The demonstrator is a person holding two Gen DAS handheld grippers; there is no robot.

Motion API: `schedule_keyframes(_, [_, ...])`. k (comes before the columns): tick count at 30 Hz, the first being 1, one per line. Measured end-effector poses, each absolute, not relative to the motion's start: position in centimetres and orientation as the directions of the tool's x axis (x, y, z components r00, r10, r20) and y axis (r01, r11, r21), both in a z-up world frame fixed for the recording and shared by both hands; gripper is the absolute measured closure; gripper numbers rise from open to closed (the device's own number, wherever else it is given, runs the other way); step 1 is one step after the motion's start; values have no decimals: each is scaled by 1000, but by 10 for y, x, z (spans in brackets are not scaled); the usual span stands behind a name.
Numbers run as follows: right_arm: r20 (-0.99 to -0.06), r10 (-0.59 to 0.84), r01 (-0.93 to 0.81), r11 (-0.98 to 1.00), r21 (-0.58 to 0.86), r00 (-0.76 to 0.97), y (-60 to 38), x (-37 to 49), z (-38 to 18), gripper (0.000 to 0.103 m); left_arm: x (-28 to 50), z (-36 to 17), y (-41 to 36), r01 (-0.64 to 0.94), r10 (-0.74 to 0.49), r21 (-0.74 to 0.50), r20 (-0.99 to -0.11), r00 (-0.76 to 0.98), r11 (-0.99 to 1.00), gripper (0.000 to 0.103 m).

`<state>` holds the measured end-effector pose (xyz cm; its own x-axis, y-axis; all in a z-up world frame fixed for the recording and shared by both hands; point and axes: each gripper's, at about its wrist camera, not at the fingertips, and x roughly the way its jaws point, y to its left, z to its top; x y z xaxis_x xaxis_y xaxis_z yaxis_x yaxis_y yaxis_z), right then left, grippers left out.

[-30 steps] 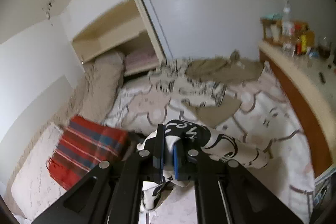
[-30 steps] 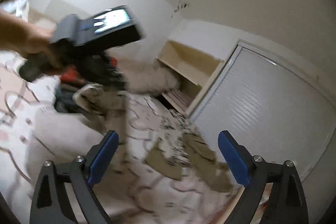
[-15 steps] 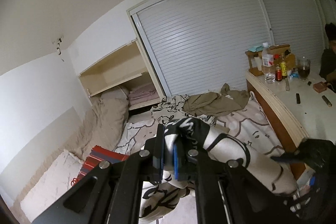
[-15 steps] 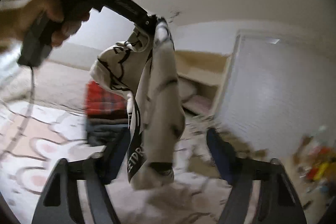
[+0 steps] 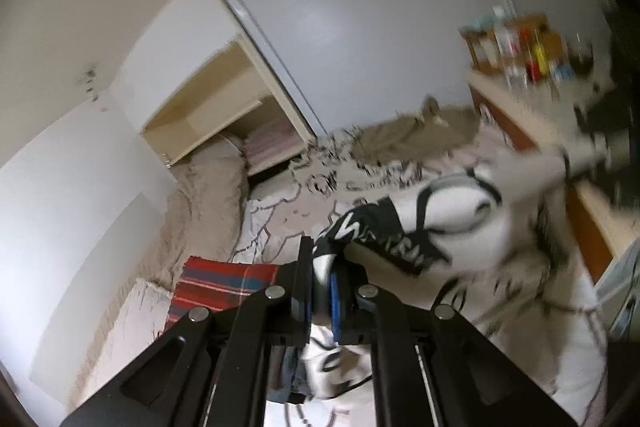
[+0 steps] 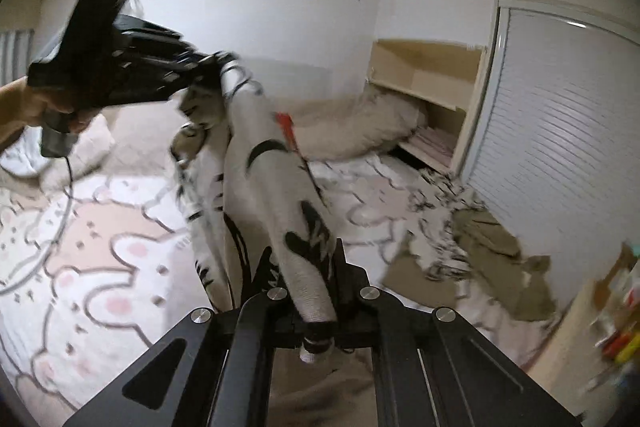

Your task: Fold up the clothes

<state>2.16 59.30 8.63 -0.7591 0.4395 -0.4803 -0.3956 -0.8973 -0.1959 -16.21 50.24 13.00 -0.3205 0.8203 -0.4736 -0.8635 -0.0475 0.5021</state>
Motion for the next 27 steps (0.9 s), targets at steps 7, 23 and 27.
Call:
schedule_keyframes(7, [-552,526,-421,-850,-316,-648,651,0,72,97,-162,96,574,-816,803,579,-488,-342,4,93])
schedule_keyframes(23, [-641,524,-176,-832,-526,-562,542,-39,-55,97,-176,-88,491,-330,832,925,-327,-449,186,93])
schedule_keyframes(27, [-520,626,-85,-682,-726,-581,488,-38,-95,97,-183,-119,452,-124,869,976,-218,-443,181,93])
